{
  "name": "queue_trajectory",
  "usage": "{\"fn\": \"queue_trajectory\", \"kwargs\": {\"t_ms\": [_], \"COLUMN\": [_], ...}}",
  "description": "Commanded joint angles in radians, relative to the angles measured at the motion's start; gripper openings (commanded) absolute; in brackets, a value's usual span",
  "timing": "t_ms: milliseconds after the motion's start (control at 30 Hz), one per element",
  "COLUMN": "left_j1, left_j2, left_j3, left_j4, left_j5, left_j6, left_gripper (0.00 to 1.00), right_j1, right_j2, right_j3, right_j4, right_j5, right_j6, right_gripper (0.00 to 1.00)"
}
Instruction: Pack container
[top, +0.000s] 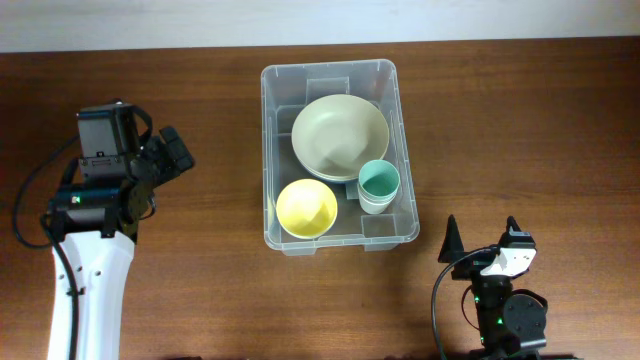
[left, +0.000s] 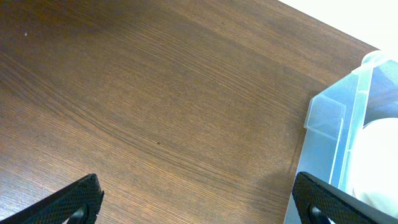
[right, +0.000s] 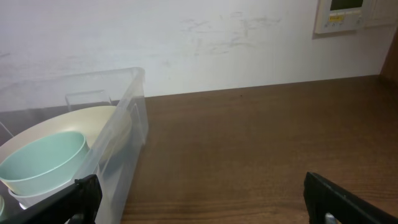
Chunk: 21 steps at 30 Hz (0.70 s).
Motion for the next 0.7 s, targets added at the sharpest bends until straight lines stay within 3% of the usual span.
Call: {"fn": "queue_trajectory", "kwargs": {"t_ms": [0, 667], "left_j1": [0.004, 0.003], "left_j2": [-0.006, -0.018], "left_j3": [0.017, 0.017], "left_j4": [0.002, 0.002], "left_j5": [-0.008, 0.022], "left_j6": [-0.006, -0.007], "left_gripper": [1.0, 1.0], "right_j1": [-0.006, -0.006], "right_j2": [-0.009, -0.009], "right_j3": [-0.007, -0.007], "right_j4": [-0.006, -0.006], "right_j5": [0.013, 0.013], "right_j6": [0.004, 0.004], "right_gripper": [0.99, 0.99]}}
